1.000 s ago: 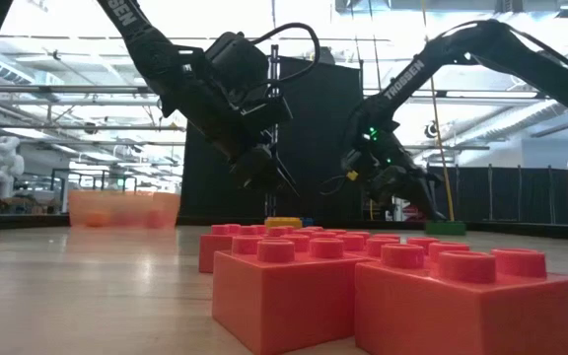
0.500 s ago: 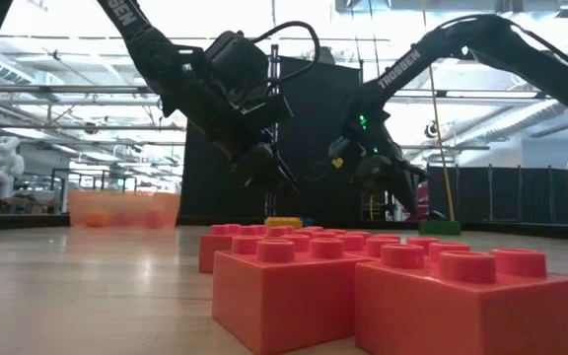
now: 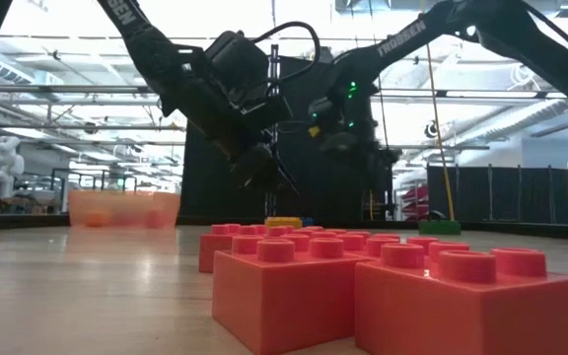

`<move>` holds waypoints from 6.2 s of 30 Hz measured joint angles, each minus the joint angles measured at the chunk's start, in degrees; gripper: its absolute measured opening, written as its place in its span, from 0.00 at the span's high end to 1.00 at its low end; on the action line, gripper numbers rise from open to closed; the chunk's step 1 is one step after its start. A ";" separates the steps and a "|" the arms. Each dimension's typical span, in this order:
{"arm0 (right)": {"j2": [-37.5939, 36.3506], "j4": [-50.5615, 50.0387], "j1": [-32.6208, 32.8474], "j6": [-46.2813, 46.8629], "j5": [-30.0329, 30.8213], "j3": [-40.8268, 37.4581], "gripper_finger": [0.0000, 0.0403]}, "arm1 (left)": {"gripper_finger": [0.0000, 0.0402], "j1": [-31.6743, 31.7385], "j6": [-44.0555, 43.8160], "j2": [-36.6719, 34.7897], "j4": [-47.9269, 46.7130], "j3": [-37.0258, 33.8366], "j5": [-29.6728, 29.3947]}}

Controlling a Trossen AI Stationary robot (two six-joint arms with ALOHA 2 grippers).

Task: Sort blocks by size
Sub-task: Put the green 8 stud game piece into the blue bin

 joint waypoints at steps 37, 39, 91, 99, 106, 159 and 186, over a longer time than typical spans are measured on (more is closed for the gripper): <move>-1.40 -3.66 -16.97 0.33 21.60 -11.99 1.00 | 0.32 -1.08 -2.15 0.00 -9.50 0.00 -6.19; -3.58 -3.38 -17.69 0.57 21.52 -11.99 1.00 | 0.32 -1.14 -3.07 -0.01 -10.19 0.00 -6.78; -19.02 20.56 -4.95 46.25 5.42 -39.75 1.00 | 0.32 -4.29 -1.46 -0.01 -12.20 0.00 -10.95; -19.03 25.94 -2.02 46.68 1.51 -39.11 1.00 | 0.32 -4.29 -1.14 0.00 -11.96 0.00 -10.95; -18.82 25.67 4.79 46.94 -1.55 -36.30 1.00 | 0.32 -4.29 -0.42 -0.02 -11.88 0.00 -10.95; 12.10 -10.28 5.85 -3.85 6.47 -0.14 0.33 | 0.32 -4.27 -0.04 -0.01 -12.15 0.00 -10.67; 0.88 -7.09 8.18 2.00 9.92 -0.29 0.71 | 0.32 -4.22 -1.18 -0.01 -12.31 0.00 -10.69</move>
